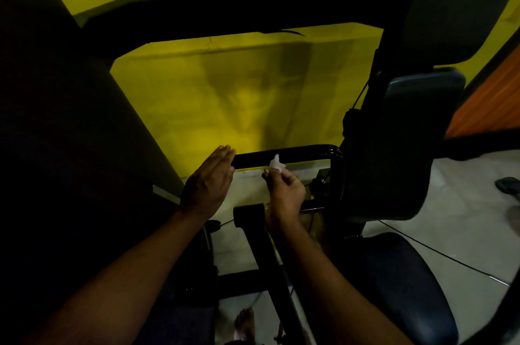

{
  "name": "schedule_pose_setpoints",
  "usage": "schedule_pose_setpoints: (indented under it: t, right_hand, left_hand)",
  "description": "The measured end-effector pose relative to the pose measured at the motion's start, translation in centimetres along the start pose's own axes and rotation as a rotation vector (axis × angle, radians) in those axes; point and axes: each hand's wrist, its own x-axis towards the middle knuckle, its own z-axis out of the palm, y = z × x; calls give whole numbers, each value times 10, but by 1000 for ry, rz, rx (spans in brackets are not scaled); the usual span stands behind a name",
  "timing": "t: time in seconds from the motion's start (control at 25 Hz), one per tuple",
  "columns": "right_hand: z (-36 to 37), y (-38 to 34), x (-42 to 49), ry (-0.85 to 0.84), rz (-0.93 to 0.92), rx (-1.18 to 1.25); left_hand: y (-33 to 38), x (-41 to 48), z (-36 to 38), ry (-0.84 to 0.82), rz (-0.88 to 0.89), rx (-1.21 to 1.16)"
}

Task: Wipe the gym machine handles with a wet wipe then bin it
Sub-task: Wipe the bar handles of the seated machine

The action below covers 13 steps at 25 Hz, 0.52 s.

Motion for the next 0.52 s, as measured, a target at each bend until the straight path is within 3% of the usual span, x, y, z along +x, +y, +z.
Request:
schedule_pose_setpoints:
  t: [0.08, 0.16, 0.2, 0.28, 0.36, 0.52]
  right_hand:
    - [-7, 6, 1, 22, -519, -429]
    - [-12, 10, 13, -155, -1072, -915]
    - [-13, 8, 21, -223, -1218, -1120]
    - [-15, 2, 32, -164, -1244, -1315]
    - [-12, -3, 29, -64, -1152, -1265]
    - [1, -11, 29, -229, -1266, -1471]
  left_hand:
    - [-2, 1, -3, 4, 13, -26]
    - [-3, 0, -5, 11, 16, -33]
    - [-1, 1, -5, 16, 18, -19]
    - [2, 0, -5, 26, 26, 9]
    - [1, 0, -4, 46, 16, 14]
    - [0, -1, -3, 78, 6, -1]
